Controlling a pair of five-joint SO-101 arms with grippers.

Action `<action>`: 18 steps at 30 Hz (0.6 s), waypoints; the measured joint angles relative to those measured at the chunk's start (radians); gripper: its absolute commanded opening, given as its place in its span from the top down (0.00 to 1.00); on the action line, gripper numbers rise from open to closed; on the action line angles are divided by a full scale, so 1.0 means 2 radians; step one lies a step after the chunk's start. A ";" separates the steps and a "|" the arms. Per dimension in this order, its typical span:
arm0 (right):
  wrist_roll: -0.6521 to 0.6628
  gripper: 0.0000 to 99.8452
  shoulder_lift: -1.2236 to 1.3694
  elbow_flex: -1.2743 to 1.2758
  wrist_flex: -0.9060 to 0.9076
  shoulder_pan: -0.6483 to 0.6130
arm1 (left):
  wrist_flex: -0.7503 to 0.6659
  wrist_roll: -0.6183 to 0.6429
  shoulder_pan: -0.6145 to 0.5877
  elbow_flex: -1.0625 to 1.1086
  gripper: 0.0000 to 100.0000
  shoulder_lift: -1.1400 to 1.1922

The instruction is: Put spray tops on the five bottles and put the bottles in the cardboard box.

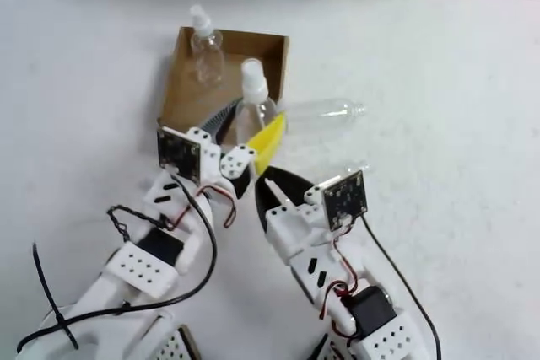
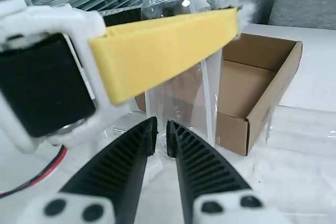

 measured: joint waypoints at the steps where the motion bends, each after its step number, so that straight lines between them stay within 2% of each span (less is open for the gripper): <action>1: 0.000 0.98 -0.001 0.000 0.000 0.001 | 0.000 0.000 0.002 0.000 0.98 0.000; 7: -0.001 0.98 -0.005 0.000 0.000 -0.002 | 0.011 0.000 0.002 0.014 0.98 -0.033; 14: -0.001 0.98 -0.008 0.000 0.000 -0.002 | 0.150 -0.001 0.002 0.015 0.98 -0.157; 18: -0.001 0.98 -0.001 0.000 0.000 0.008 | 0.186 -0.001 0.002 0.015 0.98 -0.180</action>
